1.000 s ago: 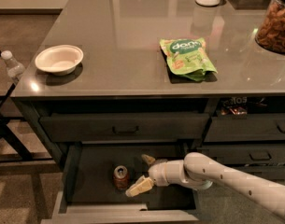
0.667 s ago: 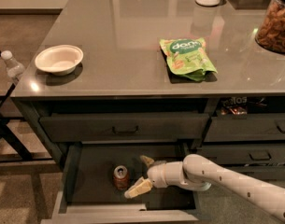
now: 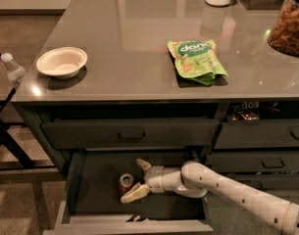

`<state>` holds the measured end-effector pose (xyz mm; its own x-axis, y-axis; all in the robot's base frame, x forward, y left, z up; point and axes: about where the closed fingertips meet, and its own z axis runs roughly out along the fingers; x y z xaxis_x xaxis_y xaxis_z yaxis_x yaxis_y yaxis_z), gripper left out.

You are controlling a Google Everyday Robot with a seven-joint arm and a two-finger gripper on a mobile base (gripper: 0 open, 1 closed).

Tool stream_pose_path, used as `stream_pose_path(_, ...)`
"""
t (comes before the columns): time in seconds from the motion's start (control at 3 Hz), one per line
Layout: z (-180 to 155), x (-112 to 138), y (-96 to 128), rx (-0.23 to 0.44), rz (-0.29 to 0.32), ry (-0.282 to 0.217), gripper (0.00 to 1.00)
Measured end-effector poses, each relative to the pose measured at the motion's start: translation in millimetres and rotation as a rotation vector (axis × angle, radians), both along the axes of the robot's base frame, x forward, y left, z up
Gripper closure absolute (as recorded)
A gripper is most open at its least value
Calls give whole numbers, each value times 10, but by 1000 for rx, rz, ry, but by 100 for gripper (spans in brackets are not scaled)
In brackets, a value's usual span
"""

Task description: Pick coke can from middle drawer and place on counter

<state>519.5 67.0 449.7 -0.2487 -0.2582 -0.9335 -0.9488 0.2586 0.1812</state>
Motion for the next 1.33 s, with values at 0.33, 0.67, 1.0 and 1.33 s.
stream_pose_path(0.33,-11,-15,9,2,3,3,0)
stream_pose_path(0.67,-92,-36,90,22,12,10,0)
stream_pose_path(1.0,-145,-13,182,44,22,10,0)
stream_pose_path(1.33,-183,-5,226,58,28,21,0)
